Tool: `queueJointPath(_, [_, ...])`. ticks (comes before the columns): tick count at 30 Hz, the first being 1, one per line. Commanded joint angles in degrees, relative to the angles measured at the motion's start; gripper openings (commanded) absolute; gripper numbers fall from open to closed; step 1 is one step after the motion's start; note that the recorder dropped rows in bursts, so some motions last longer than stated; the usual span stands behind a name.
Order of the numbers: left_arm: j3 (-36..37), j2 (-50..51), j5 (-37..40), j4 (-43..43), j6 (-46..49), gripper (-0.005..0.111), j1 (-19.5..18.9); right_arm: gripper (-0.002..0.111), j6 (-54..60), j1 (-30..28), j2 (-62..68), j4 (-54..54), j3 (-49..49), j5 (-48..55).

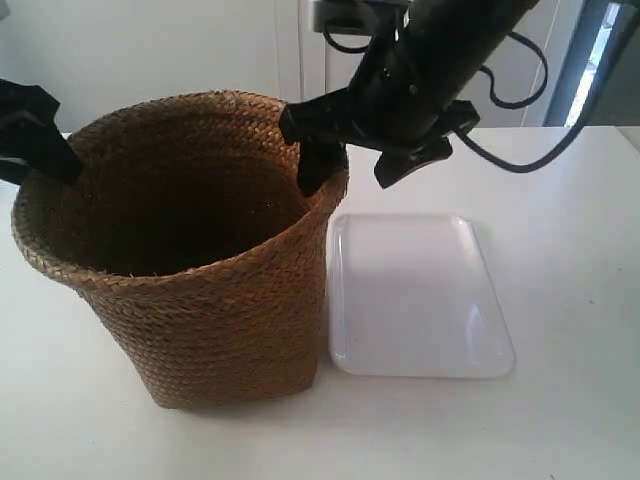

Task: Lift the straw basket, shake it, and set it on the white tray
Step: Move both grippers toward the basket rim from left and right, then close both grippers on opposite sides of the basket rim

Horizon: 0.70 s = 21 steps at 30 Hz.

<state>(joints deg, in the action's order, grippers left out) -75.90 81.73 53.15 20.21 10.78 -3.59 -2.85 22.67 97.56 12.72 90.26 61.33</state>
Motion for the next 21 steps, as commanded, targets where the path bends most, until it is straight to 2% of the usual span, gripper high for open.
queueJointPath(1, [0.5, 2.8, 2.4, 2.8, 0.7, 0.062, 0.3, 0.074, -1.0, 0.1, 1.2, -0.8, 0.3, 0.3])
queueJointPath(9, [0.5, 6.8, 5.0, 4.2, 3.2, 0.062, 2.9, 0.074, -2.5, 0.1, 3.4, -1.1, 0.3, 1.6])
queueJointPath(11, [0.5, 7.8, 4.9, 4.2, 3.6, 0.061, 3.7, 0.070, -2.4, 0.1, 4.1, -1.2, 0.3, 2.7])
queueJointPath(13, [0.5, 8.3, 4.0, 4.2, 4.6, 0.055, 4.1, 0.061, -2.5, 0.1, 4.7, -1.2, 0.3, 3.3])
queueJointPath(15, [0.5, 8.5, 2.9, 3.9, 4.8, 0.039, 4.3, 0.045, -2.5, 0.1, 4.8, -1.2, 0.3, 3.4])
queueJointPath(18, [0.5, 8.5, -0.3, 3.7, 6.0, 0.002, 4.3, 0.015, -2.4, 0.1, 4.8, -1.2, 0.3, 2.6])
queueJointPath(19, [0.4, 8.5, -0.4, 4.2, 5.7, 0.001, 4.3, 0.004, -2.3, 0.1, 4.7, -1.2, 0.4, 2.5])
queueJointPath(21, [0.3, 7.5, -0.9, 6.0, 6.3, 0.000, 4.3, 0.000, -1.2, 0.2, 4.0, -1.0, 0.4, 2.4])
